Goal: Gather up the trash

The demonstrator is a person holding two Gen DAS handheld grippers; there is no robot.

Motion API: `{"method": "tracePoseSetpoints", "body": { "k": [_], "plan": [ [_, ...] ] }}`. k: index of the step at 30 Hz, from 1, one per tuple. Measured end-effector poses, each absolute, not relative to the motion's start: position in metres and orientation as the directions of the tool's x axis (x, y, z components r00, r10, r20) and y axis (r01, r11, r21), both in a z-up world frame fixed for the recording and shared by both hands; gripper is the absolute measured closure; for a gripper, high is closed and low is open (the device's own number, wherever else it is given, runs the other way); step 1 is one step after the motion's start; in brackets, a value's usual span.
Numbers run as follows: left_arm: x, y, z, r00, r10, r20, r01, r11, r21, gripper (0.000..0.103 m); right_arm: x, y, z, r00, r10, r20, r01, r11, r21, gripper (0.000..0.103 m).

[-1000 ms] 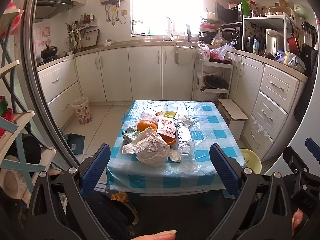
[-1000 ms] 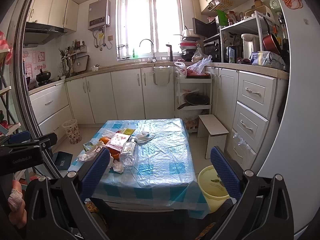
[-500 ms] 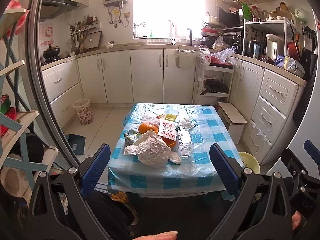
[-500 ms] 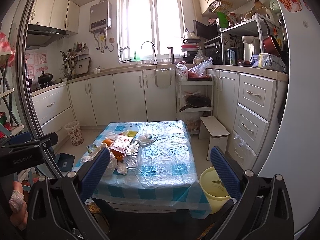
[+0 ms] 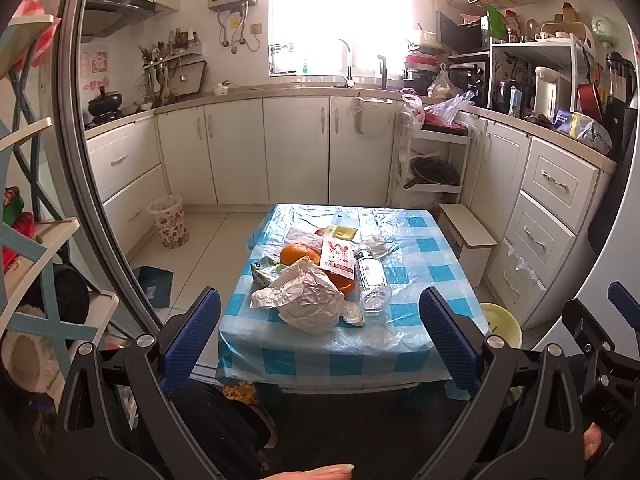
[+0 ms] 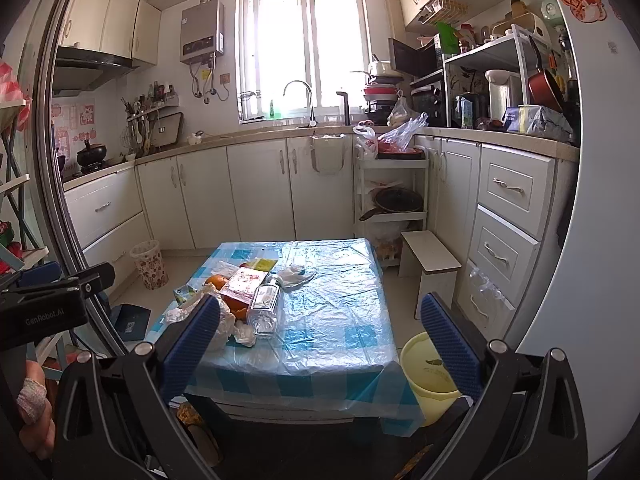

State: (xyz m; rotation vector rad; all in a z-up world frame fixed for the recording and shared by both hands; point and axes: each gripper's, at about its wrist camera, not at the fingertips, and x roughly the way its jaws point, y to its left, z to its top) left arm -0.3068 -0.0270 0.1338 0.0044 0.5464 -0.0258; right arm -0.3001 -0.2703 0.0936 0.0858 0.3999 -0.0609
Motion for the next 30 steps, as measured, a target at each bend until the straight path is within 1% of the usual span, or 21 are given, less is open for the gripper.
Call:
{"method": "tracePoseSetpoints", "body": {
  "k": [14, 21, 30],
  "plan": [
    [-0.280, -0.020, 0.114, 0.828, -0.009, -0.560, 0.002, 1.000, -0.013, 0.007, -0.269, -0.263, 0.087, 0.908, -0.017, -0.420, 0.045, 0.997, 0.058, 0.006],
    [-0.244, 0.010, 0.089, 0.800, 0.026, -0.599, -0.061, 0.997, -0.039, 0.008, -0.227, -0.257, 0.062, 0.886, 0.024, -0.463, 0.003, 0.998, 0.057, 0.006],
    [-0.178, 0.043, 0.032, 0.702, 0.036, -0.711, -0.127, 0.989, -0.076, 0.008, -0.160, -0.247, 0.006, 0.805, 0.061, -0.590, -0.034, 0.998, 0.058, 0.006]
  ]
}}
